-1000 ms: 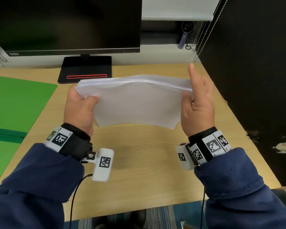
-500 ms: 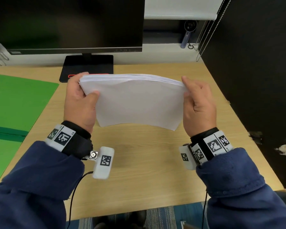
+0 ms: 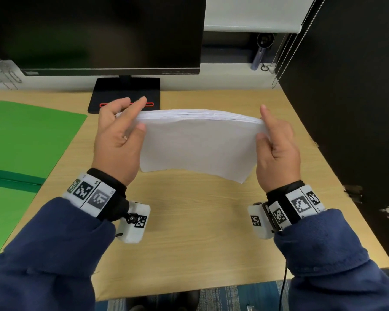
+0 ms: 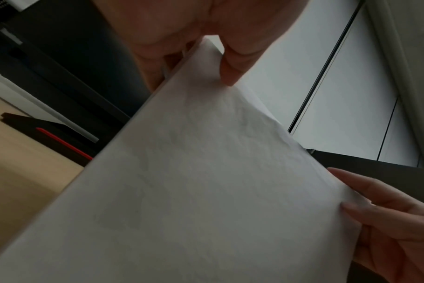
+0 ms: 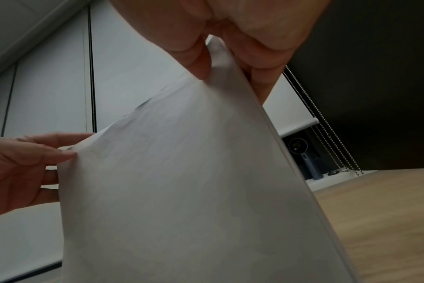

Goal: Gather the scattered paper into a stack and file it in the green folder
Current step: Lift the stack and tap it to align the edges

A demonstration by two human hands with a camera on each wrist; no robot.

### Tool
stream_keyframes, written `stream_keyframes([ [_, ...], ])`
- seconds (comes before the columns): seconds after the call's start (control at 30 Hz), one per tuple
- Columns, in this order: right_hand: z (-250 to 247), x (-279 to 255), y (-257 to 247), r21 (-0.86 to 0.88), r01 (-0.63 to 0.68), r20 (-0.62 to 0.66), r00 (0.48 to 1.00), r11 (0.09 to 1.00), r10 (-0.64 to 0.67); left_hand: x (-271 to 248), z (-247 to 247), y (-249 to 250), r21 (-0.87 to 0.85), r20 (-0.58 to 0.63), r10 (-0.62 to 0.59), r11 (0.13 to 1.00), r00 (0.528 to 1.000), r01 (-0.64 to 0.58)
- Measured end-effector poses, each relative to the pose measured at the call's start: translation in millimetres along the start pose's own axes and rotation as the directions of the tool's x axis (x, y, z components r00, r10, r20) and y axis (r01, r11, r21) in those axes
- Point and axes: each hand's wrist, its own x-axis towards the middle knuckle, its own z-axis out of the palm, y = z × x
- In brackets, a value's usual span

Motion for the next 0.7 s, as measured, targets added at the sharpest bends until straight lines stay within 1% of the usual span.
stream_keyframes([
  [0.07, 0.2, 0.0, -1.3, -0.012, -0.024, 0.018, 1.000, 1.000, 0.024, 0.0, -0.1, -0.6, -0.008, 0.009, -0.011, 1.000, 1.000, 0.011],
  [0.13, -0.1, -0.7, -4.5, 0.006, -0.061, 0.039, 0.997, 0.998, 0.061, 0.9, -2.4, -0.1, -0.027, 0.020, -0.069, 0.997, 0.997, 0.070],
  [0.2, -1.0, -0.8, -10.0, 0.055, -0.139, 0.056, 0.989, 0.989, 0.136, 2.9, -2.5, 0.5, -0.022, 0.018, -0.116, 0.993, 0.993, 0.116],
  [0.23, -1.6, -0.6, -11.6, 0.110, -0.198, 0.066, 0.979, 0.974, 0.191, 4.2, -2.0, -0.1, -0.070, 0.009, -0.151, 0.986, 0.988, 0.151],
  [0.27, -1.4, 0.1, -11.0, 0.195, -0.271, 0.083, 0.962, 0.943, 0.259, 5.7, -1.1, -4.4, -0.173, -0.003, -0.214, 0.962, 0.977, 0.210],
  [0.3, -0.3, 1.1, -9.1, 0.299, -0.355, 0.110, 0.935, 0.886, 0.338, 7.2, 0.4, -7.9, -0.312, 0.003, -0.308, 0.904, 0.952, 0.293],
  [0.33, 1.8, 1.9, -8.4, 0.405, -0.443, 0.153, 0.895, 0.800, 0.418, 8.1, 2.4, -12.5, -0.422, 0.028, -0.398, 0.827, 0.917, 0.372],
  [0.37, 4.5, 2.0, -7.9, 0.483, -0.520, 0.200, 0.849, 0.705, 0.489, 7.5, 5.2, -16.5, -0.478, 0.066, -0.465, 0.762, 0.883, 0.437],
  [0.4, 7.3, 1.5, -8.1, 0.517, -0.571, 0.235, 0.811, 0.637, 0.536, 4.9, 8.1, -18.6, -0.492, 0.097, -0.502, 0.727, 0.860, 0.480],
  [0.43, 9.3, 0.3, -8.6, 0.519, -0.595, 0.256, 0.793, 0.613, 0.553, 1.5, 11.2, -18.1, -0.496, 0.112, -0.519, 0.709, 0.847, 0.501],
  [0.47, 9.9, -0.4, -10.3, 0.517, -0.598, 0.270, 0.793, 0.612, 0.547, -0.5, 13.6, -15.3, -0.506, 0.112, -0.523, 0.702, 0.845, 0.501],
  [0.53, 7.3, -0.5, -12.6, 0.559, -0.552, 0.257, 0.825, 0.619, 0.503, -0.7, 14.4, -7.1, -0.548, 0.097, -0.505, 0.693, 0.858, 0.469],
  [0.6, 2.0, 2.5, -11.8, 0.619, -0.502, 0.237, 0.853, 0.605, 0.465, 1.7, 12.6, -7.2, -0.581, 0.076, -0.486, 0.688, 0.871, 0.435],
  [0.67, -0.5, 3.3, -6.8, 0.646, -0.496, 0.235, 0.852, 0.580, 0.468, 2.2, 10.8, -11.1, -0.579, 0.080, -0.481, 0.691, 0.873, 0.434],
  [0.7, -0.5, 2.7, -4.0, 0.639, -0.518, 0.252, 0.839, 0.569, 0.482, 1.2, 11.1, -14.6, -0.569, 0.087, -0.492, 0.690, 0.867, 0.448],
])
